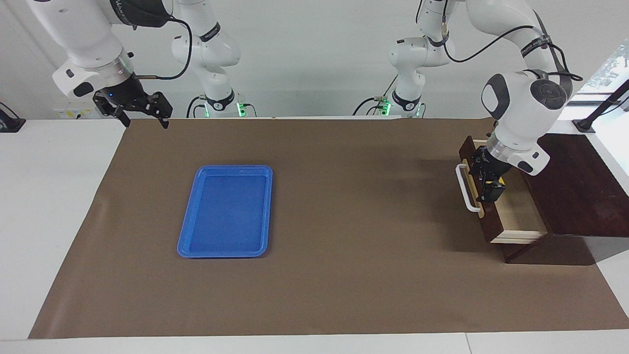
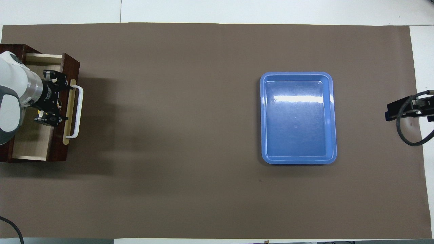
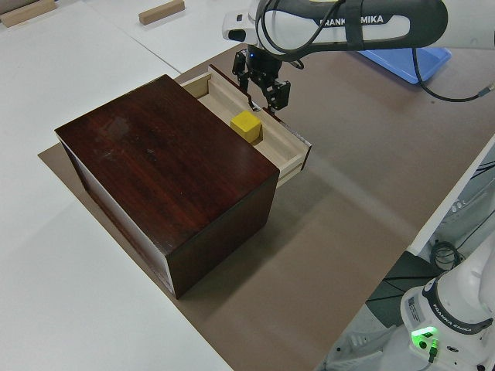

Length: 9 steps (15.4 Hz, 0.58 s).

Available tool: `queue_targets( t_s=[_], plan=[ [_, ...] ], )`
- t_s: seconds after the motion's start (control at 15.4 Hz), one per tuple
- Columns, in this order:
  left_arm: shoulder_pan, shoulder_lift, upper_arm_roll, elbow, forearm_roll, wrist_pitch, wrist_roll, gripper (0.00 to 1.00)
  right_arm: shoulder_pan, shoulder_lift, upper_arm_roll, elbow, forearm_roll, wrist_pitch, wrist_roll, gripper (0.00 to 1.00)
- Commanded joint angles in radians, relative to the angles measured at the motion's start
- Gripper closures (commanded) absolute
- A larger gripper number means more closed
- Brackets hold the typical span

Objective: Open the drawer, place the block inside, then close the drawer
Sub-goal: 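Push the drawer front closed with the left gripper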

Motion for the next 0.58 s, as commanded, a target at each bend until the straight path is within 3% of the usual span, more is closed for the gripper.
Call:
queue_targets(
  t_s=[0.0, 0.52],
  plan=[
    [0.047, -0.022, -0.001, -0.031, 0.041, 0.026, 0.065, 0.00, -0.009, 0.010, 0.008, 0.016, 0.017, -0.004, -0.002, 0.00],
    [0.150, -0.018, -0.001, -0.022, 0.080, 0.064, 0.114, 0.00, -0.009, 0.010, 0.008, 0.018, 0.017, -0.004, -0.004, 0.00]
  ],
)
